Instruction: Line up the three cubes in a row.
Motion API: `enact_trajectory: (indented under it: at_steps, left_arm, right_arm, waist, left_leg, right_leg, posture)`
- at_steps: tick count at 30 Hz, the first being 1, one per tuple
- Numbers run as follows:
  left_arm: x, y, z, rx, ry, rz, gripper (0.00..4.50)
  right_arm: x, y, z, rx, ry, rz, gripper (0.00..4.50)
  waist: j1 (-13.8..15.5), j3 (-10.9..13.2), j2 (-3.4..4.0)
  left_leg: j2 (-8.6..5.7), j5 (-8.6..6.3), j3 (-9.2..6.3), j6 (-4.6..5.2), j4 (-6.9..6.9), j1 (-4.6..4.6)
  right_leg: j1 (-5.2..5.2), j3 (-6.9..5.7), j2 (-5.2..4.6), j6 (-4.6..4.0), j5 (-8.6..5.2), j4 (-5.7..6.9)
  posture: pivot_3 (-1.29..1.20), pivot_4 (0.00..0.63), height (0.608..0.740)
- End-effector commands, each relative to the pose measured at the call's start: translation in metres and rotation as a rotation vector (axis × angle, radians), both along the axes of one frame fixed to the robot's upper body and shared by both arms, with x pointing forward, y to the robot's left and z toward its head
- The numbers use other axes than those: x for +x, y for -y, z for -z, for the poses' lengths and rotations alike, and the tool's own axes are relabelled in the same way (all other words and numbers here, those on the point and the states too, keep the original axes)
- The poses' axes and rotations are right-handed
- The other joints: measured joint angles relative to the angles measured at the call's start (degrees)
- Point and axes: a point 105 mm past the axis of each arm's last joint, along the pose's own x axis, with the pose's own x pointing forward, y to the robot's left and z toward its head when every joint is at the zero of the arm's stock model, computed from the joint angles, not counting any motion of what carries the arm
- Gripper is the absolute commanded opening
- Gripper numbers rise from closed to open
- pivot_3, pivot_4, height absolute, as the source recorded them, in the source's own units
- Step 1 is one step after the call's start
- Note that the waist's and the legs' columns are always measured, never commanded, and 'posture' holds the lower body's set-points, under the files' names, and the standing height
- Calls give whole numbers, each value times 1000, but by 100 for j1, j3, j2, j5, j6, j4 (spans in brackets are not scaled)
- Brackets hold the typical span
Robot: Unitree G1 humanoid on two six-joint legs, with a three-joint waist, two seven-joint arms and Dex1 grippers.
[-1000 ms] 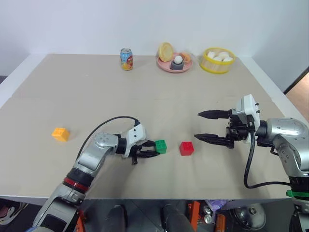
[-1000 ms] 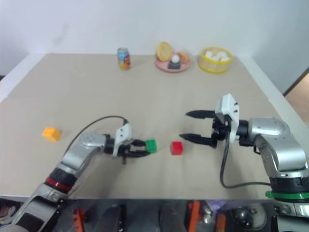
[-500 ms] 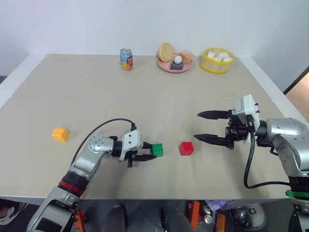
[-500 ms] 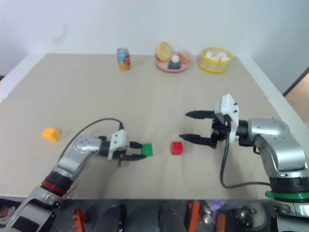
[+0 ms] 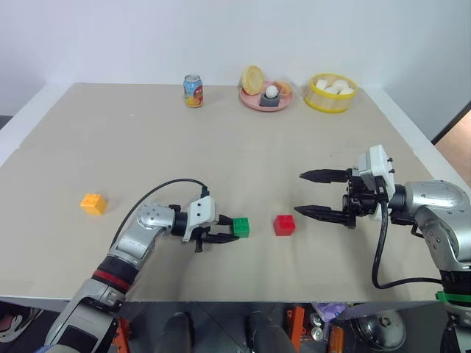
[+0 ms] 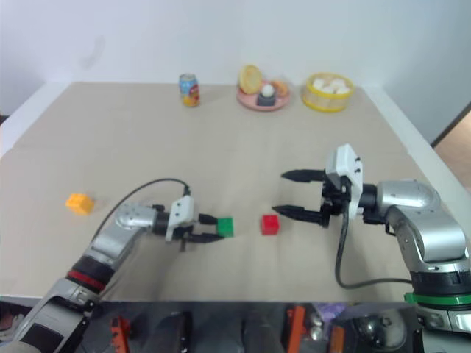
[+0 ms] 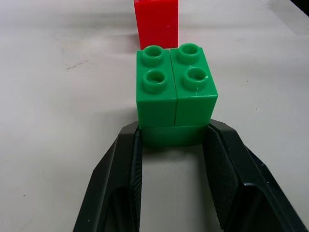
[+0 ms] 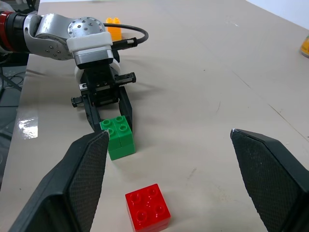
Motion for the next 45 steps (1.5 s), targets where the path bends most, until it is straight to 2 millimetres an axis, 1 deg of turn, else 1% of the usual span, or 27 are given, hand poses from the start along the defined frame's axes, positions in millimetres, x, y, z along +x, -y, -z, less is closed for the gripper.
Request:
enact_trajectory:
  at_steps: [1,5,7,11,24,28,35,37,39,42,45]
  left_arm:
    - [-1,-6,20,80,-48,-15,1251]
    - [-1,-6,20,78,-47,-11,1251]
    - [-2,-6,19,77,-55,-5,2300]
    - [3,-7,17,74,-25,-37,3568]
    - [0,-11,15,71,-44,-38,3568]
    - [-6,-25,9,73,-84,-37,3568]
    - [-28,-63,-1,139,-164,-24,3568]
    - [-24,-75,-8,120,-164,-91,3568]
    - [-18,-80,-20,55,-154,-178,3568]
    - [-14,-81,-38,-65,-157,-267,3568]
    - [-20,-79,-57,-200,-150,-317,3568]
  right_arm:
    - [-2,0,-12,6,50,-5,4174]
    - [-2,0,-12,5,51,-5,4174]
    - [-2,0,-13,4,51,-5,4174]
    - [-1,1,-13,3,52,-3,4174]
    - [0,2,-15,3,52,-5,4174]
    - [0,3,-15,-1,50,-5,4174]
    - [2,7,-17,-7,48,-1,4174]
    - [4,10,-17,-13,50,13,4174]
    - [6,12,-16,-14,52,25,4174]
    - [5,13,-13,-15,47,25,4174]
    - [5,11,-10,-13,41,21,4174]
  waist:
    - [0,0,0]
    - [1,0,0]
    - [2,0,0]
    - [-4,0,0]
    - [-3,0,1]
    - [-28,0,1]
    - [-166,0,1]
    - [-177,0,1]
    - [-177,1,1]
    - [-170,5,-1]
    - [-161,5,-2]
  left_leg:
    - [0,0,0,0,0,0]
    - [0,0,0,0,0,0]
    - [0,0,0,0,0,0]
    - [0,0,1,0,-3,-1]
    - [0,-2,0,1,-7,0]
    - [2,-4,1,1,-11,-1]
    - [18,-4,-1,1,-80,30]
    - [23,-4,-1,2,-93,38]
    - [28,-6,-2,3,-96,39]
    - [27,-5,-5,3,-93,35]
    - [22,-5,-3,2,-82,30]
  right_leg:
    - [0,0,0,0,0,0]
    - [0,0,0,0,0,0]
    - [0,0,0,0,0,0]
    - [-4,0,1,1,0,0]
    - [-3,0,1,1,-7,0]
    - [-6,0,3,-1,-10,0]
    - [-11,0,23,-29,-35,5]
    - [-11,0,28,-25,-38,10]
    - [-12,0,34,-25,-40,13]
    - [-13,-1,35,-35,-49,16]
    - [-10,-1,26,-35,-50,16]
  posture:
    - [0,150,740]
    - [0,150,740]
    - [0,150,740]
    - [0,150,740]
    - [0,150,740]
    - [0,150,740]
    - [0,150,740]
    - [0,150,740]
    - [0,150,740]
    - [0,150,740]
    - [0,150,740]
